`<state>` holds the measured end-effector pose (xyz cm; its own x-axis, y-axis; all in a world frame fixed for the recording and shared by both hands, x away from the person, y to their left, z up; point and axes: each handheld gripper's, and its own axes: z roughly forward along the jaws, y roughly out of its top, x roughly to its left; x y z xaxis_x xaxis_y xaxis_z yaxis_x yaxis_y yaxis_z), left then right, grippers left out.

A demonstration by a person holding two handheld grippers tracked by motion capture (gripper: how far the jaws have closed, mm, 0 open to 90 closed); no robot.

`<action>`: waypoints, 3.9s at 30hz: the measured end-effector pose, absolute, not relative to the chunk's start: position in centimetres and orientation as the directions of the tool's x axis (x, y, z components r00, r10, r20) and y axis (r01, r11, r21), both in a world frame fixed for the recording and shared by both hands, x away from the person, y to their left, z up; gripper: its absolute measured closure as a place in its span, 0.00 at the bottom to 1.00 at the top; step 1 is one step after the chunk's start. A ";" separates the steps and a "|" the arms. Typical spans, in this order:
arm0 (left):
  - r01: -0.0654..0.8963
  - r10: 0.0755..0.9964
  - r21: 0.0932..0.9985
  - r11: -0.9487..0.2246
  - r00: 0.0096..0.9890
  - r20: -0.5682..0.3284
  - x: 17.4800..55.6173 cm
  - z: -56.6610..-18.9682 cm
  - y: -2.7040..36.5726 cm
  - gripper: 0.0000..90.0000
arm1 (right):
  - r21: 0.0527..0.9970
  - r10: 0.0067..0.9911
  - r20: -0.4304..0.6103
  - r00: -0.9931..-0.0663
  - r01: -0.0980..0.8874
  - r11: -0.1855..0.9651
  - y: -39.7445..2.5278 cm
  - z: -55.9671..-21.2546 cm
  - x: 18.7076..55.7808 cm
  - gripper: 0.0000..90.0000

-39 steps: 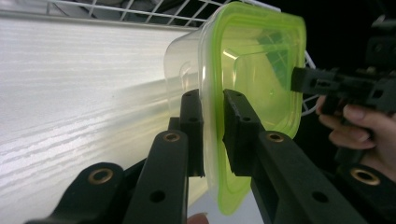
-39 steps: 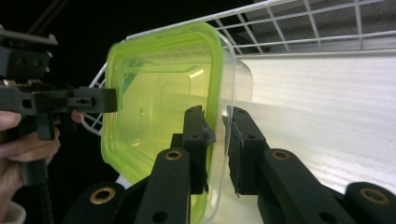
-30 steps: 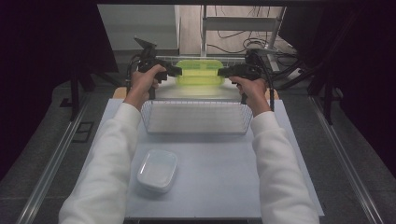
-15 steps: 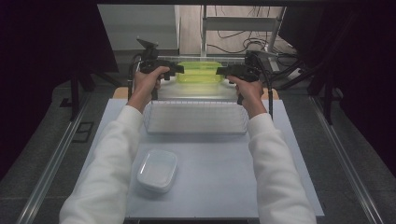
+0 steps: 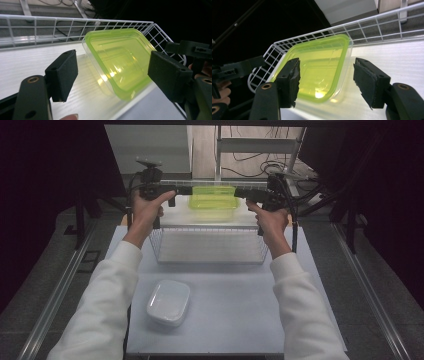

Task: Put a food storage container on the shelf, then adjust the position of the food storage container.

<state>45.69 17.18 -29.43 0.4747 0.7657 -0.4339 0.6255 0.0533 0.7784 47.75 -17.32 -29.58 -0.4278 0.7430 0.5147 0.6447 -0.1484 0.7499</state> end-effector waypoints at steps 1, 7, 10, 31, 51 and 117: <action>0.620 0.767 0.783 0.051 0.478 -0.428 45.1 -29.3 17.3 0.26 | 0.762 0.745 0.499 -0.442 0.633 -0.136 -17.5 -29.4 47.3 0.41; 0.593 0.751 0.805 0.017 0.524 -0.402 41.9 -29.7 18.5 0.28 | 0.805 0.738 0.434 -0.518 0.591 -0.059 -18.5 -29.2 45.0 0.41; 0.578 0.746 0.816 -0.027 0.555 -0.369 39.4 -30.4 19.0 0.30 | 0.829 0.726 0.367 -0.582 0.559 0.029 -19.4 -29.3 43.2 0.41; 0.582 0.711 0.804 -0.126 0.618 -0.336 29.3 -39.0 19.5 0.36 | 0.826 0.650 0.251 -0.717 0.509 0.243 -23.2 -36.7 34.2 0.39; 0.652 0.767 0.736 -0.181 0.562 -0.309 28.5 -44.0 21.2 0.37 | 0.760 0.664 0.254 -0.703 0.570 0.313 -24.3 -42.8 32.0 0.39; 0.651 0.631 0.511 -0.562 0.736 -0.244 24.5 -45.8 11.2 1.00 | 0.718 0.679 0.261 -0.686 0.608 0.338 -24.9 -44.9 31.6 0.37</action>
<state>24.45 11.22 -45.80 0.7364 0.6310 -0.2441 0.6507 -0.5615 0.5112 31.60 -24.94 -44.89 -0.6859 0.6792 0.2612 0.6084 0.3382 0.7180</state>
